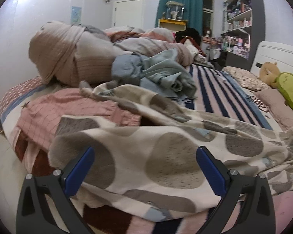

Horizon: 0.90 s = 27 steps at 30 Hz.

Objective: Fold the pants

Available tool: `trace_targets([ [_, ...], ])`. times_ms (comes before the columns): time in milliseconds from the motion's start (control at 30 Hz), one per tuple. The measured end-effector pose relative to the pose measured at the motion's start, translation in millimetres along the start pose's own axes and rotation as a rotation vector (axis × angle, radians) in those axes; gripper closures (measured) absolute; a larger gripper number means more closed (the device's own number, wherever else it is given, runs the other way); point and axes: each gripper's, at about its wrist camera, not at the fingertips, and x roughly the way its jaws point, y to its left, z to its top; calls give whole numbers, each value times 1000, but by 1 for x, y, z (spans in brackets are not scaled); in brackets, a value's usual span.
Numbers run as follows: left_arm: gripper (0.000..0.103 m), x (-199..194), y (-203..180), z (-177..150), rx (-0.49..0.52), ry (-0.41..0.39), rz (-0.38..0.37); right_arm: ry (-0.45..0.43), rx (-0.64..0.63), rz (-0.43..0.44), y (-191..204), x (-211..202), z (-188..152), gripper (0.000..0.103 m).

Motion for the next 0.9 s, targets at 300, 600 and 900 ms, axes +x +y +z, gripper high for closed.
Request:
trace_targets([
  [300,1,1,22,-4,-75,34,33,-11,12,79,6,19,15,53],
  [600,1,-6,51,-10,-152,78,-43,-134,-106,19,30,1,35,98],
  [900,6,-3,60,-24,-202,144,-65,-212,-58,-130,2,-21,63,99],
])
